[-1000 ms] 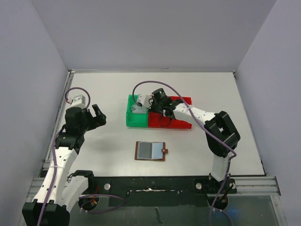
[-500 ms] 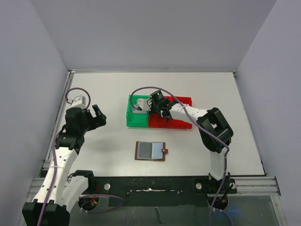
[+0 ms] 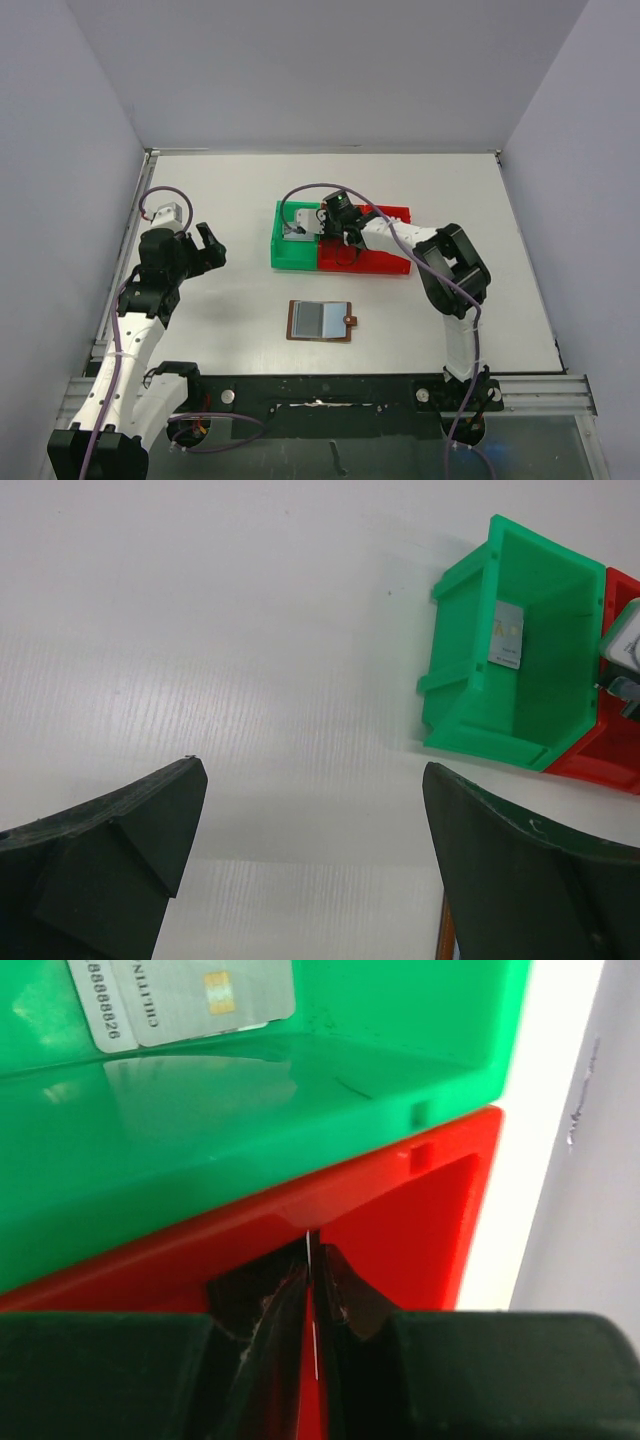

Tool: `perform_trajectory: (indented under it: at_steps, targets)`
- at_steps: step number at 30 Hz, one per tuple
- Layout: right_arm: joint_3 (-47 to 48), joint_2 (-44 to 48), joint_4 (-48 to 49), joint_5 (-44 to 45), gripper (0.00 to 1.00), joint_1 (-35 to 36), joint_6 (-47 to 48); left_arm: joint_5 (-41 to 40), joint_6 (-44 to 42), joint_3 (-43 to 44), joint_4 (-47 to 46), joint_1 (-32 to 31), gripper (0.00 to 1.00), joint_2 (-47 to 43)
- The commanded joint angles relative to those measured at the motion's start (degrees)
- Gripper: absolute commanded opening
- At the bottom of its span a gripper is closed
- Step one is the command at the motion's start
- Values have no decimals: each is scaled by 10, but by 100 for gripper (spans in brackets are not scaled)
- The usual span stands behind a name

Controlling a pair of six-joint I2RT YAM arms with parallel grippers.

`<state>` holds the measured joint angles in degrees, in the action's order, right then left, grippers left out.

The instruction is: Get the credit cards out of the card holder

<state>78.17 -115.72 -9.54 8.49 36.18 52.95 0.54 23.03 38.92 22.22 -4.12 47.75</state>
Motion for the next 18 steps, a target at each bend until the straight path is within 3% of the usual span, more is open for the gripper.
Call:
perform_trajectory:
  at_steps: [1,9,18]
  targets:
    - [15,-13,13,-9,11,-2,-10,3,-10,6,-32,0,91,-2]
    - [-2,18,17,-39,35,-7,-35,3,-9,9,-29,1,90,6]
    - [6,36,12,-58,44,-11,-48,4,-9,10,-27,1,90,9]
